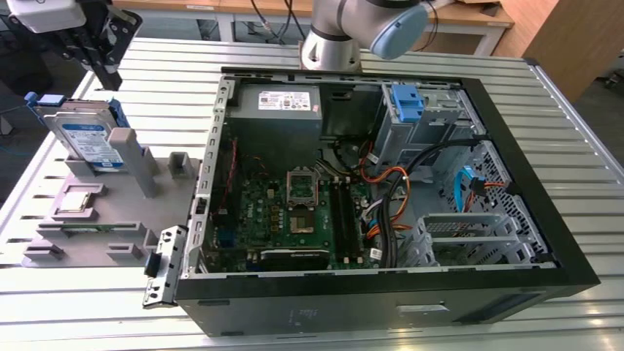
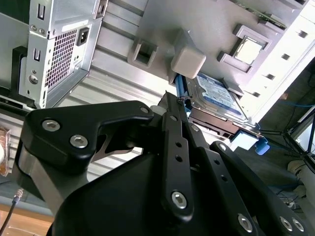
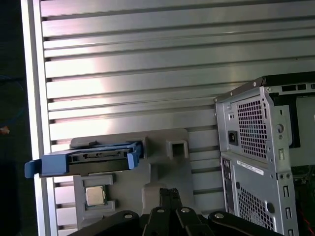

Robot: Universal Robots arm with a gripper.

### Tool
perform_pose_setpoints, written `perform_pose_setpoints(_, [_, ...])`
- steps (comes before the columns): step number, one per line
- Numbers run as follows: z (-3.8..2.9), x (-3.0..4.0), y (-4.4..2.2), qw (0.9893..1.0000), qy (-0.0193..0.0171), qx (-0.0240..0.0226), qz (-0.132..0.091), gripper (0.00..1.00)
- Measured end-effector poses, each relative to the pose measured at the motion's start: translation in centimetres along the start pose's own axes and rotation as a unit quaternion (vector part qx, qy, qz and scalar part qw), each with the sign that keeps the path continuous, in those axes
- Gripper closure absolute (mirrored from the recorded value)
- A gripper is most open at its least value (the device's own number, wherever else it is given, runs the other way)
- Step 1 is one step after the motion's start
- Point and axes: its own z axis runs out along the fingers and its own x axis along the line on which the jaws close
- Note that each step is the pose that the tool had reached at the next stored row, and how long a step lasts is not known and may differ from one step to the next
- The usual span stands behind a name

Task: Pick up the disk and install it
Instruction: 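Reach for the disk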

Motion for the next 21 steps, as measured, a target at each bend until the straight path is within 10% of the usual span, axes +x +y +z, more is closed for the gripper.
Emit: perform_pose_setpoints(21, [0.36, 2.61, -0.09, 1.0000, -0.0003, 0.0001, 0.007, 0.89])
